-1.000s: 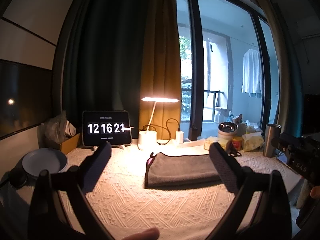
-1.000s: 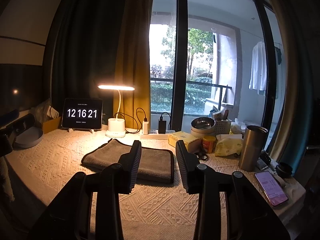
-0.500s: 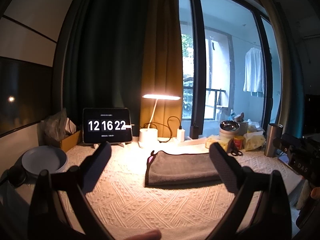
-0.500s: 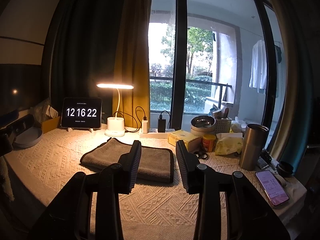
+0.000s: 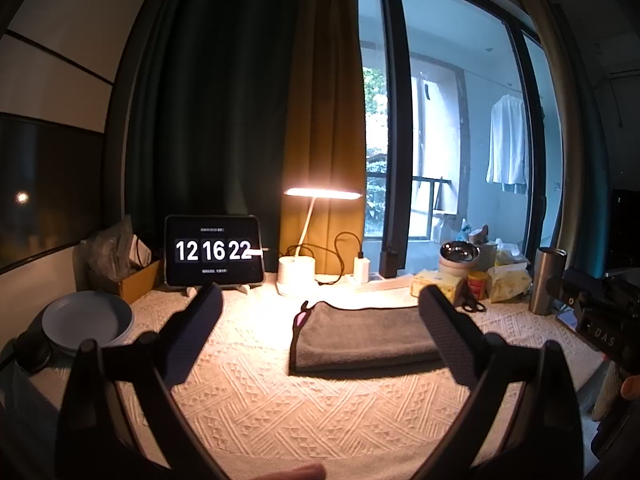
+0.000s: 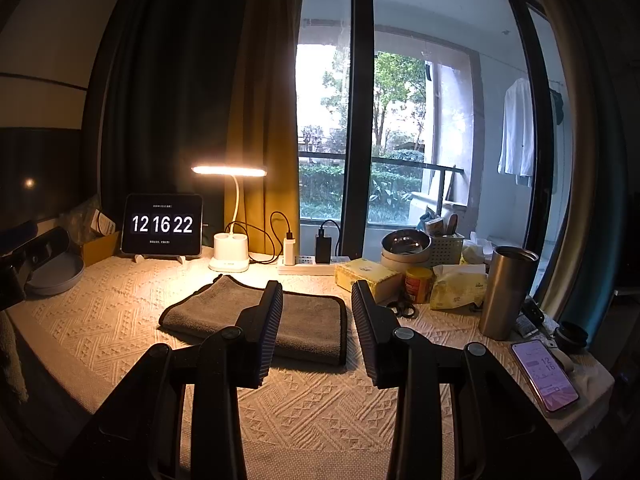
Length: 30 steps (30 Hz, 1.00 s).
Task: Fold towel
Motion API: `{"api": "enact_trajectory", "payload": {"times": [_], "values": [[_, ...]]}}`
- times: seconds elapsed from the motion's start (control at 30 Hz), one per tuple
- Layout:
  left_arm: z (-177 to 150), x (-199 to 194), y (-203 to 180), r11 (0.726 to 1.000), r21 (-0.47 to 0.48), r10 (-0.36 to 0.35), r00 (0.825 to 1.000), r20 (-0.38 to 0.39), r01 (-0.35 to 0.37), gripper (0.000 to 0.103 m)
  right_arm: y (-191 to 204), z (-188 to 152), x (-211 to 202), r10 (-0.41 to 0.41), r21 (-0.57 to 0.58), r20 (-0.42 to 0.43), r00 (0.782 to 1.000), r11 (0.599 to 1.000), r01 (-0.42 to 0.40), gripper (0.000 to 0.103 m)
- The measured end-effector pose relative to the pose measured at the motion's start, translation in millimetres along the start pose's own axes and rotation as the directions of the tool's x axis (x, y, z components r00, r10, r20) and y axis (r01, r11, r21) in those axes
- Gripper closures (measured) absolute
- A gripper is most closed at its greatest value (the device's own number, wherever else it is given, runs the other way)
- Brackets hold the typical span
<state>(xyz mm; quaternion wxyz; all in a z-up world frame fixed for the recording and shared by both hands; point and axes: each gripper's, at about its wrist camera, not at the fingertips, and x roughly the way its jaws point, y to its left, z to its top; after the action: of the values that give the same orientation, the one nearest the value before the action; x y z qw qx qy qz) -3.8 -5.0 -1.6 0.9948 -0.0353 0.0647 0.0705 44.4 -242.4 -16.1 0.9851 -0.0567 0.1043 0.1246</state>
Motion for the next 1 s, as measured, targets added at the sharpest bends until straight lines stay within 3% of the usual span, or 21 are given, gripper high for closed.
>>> {"api": "enact_trajectory", "payload": {"times": [1.0], "values": [[-1.7, 3.4, -0.2, 1.0, -0.003, 0.003, 1.0, -0.002, -0.003, 0.004, -0.3, 0.1, 1.8, 0.001, 0.002, -0.003, 1.0, 1.0, -0.001, 0.065]]}}
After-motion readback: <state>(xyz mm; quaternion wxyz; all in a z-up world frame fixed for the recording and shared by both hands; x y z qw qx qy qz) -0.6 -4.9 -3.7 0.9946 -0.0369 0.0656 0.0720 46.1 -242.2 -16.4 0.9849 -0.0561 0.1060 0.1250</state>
